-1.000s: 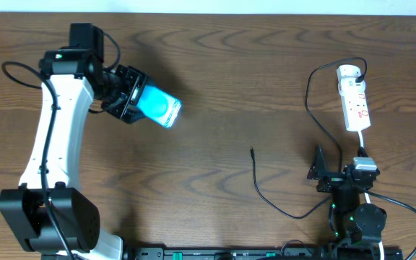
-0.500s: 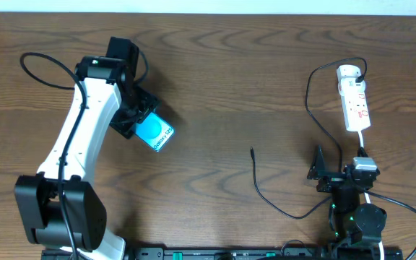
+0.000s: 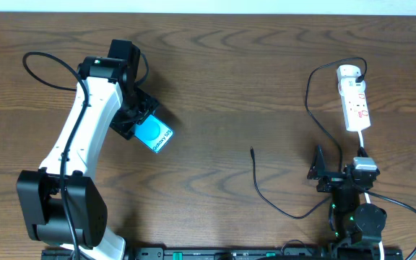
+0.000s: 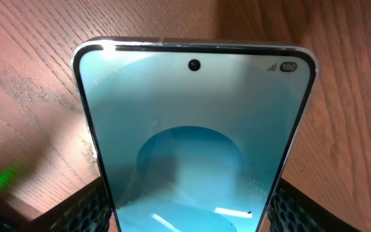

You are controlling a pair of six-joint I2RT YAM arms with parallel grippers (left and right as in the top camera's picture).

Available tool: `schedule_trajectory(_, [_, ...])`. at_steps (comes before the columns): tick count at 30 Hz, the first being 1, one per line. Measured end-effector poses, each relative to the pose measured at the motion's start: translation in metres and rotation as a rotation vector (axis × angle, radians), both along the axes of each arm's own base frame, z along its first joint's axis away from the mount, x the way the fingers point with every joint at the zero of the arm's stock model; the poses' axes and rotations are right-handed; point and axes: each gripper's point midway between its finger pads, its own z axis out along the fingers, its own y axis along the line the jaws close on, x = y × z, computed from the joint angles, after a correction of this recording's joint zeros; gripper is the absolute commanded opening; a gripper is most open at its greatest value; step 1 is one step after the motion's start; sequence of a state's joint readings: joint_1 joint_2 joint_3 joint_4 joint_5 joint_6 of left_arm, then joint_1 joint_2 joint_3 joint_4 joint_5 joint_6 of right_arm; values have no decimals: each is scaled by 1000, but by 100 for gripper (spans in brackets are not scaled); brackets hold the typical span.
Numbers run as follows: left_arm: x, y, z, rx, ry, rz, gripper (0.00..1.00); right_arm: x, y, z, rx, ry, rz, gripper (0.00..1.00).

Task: Plug charger to phone and switch on socket
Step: 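Move the right gripper toward the phone held by the left gripper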

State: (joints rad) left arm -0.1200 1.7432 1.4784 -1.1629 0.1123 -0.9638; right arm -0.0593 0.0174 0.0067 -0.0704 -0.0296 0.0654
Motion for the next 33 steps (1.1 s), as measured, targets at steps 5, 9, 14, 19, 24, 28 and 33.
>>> schedule_trajectory(5, [0,0,0,0,0,-4,7,0,0,0,0,0,0,99])
schedule_trajectory(9, [0,0,0,0,0,-4,7,0,0,4,-1,-15,0,99])
schedule_trajectory(14, [0,0,0,0,0,-4,7,1,3,15,67,-62,15,99])
schedule_trajectory(19, [0,1,0,7,-1,-4,7,-6,33,67,171,-219,199,99])
schedule_trajectory(24, [1,1,-1,8,-4,-11,7,6,55,91,221,56,311,99])
schedule_trajectory(28, [0,1,-2,9,1,-19,7,36,84,118,297,275,481,99])
schedule_trajectory(33, [-1,1,-2,9,5,-18,7,95,129,140,454,472,816,99])
